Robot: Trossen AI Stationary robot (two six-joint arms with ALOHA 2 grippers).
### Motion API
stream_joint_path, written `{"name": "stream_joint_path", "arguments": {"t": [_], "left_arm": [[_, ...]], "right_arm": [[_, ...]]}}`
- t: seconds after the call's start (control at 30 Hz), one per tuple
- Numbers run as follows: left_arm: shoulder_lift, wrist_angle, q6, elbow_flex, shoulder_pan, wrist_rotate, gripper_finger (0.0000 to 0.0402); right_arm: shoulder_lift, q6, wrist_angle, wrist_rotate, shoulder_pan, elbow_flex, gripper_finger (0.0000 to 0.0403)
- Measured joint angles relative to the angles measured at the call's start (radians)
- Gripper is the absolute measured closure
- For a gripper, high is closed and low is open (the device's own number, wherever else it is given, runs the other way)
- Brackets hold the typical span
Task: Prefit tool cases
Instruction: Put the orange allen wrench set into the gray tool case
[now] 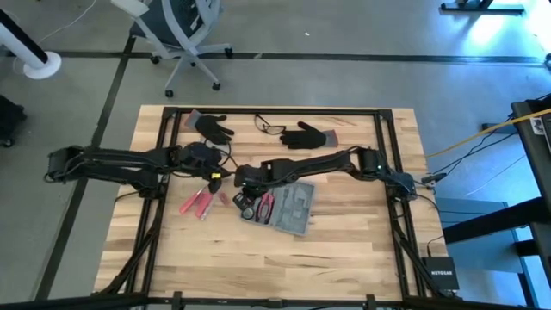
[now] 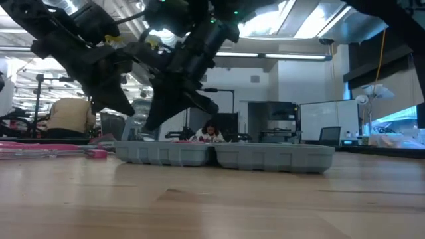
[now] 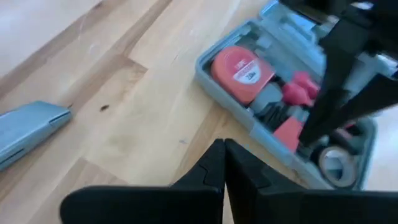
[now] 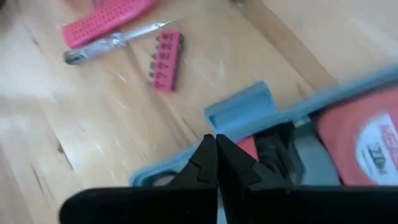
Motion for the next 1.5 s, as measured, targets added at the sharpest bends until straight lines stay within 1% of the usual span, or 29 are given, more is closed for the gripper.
{"name": "stream_joint_path", "arguments": {"t": [0.1, 0.2, 0.3, 0.37, 0.63, 0.73, 0.8, 0.87, 0.97, 1.1, 1.2, 1.27, 1.37, 1.43, 1.5], "left_arm": [[-0.011, -0.025, 0.013, 0.000, 0.002, 0.001, 0.0401], [-0.012, -0.024, 0.007, -0.001, 0.002, 0.001, 0.0401], [-0.012, -0.024, 0.002, 0.000, 0.002, 0.002, 0.0401], [-0.012, -0.022, 0.002, 0.000, 0.002, 0.000, 0.0401], [-0.012, -0.017, -0.002, 0.000, 0.002, -0.001, 0.0401], [-0.012, -0.018, -0.005, 0.000, 0.002, -0.001, 0.0401], [-0.012, -0.018, -0.006, 0.000, 0.002, -0.001, 0.0401], [-0.012, -0.018, -0.006, 0.000, 0.002, -0.001, 0.0401], [-0.011, -0.019, -0.007, -0.001, 0.002, -0.002, 0.0402], [-0.011, -0.027, -0.012, -0.001, 0.002, -0.004, 0.0401], [-0.011, -0.026, -0.018, -0.001, 0.003, -0.011, 0.0401], [-0.011, -0.025, -0.017, -0.001, 0.003, -0.024, 0.0401], [-0.011, -0.023, -0.017, -0.001, 0.004, -0.035, 0.0401], [-0.011, -0.021, -0.007, -0.001, 0.003, -0.036, 0.0401], [-0.011, -0.018, -0.003, -0.001, 0.003, -0.041, 0.0401]], "right_arm": [[0.026, -0.044, -0.064, 0.002, -0.003, 0.054, 0.0403], [0.026, -0.052, -0.098, 0.030, -0.010, 0.056, 0.0403], [0.026, -0.065, -0.210, 0.031, -0.022, 0.084, 0.0403], [0.025, -0.092, -0.240, 0.028, -0.027, 0.093, 0.0403], [0.025, -0.116, -0.214, -0.026, -0.026, 0.093, 0.0403], [0.025, -0.116, -0.211, -0.025, -0.025, 0.093, 0.0403], [0.026, -0.120, -0.200, 0.005, -0.025, 0.091, 0.0403], [0.055, -0.129, -0.183, 0.012, -0.025, 0.083, 0.0403], [0.124, -0.115, -0.186, -0.058, -0.019, 0.069, 0.0403], [0.129, -0.118, -0.179, -0.036, -0.018, 0.074, 0.0403], [0.096, -0.128, -0.199, -0.031, -0.035, 0.099, 0.0403], [0.080, -0.147, -0.220, -0.001, -0.051, 0.119, 0.0403], [0.057, -0.154, -0.259, 0.013, -0.076, 0.174, 0.0403], [0.052, -0.155, -0.297, 0.017, -0.083, 0.210, 0.0403], [0.054, -0.154, -0.298, 0.015, -0.076, 0.225, 0.0403]]}}
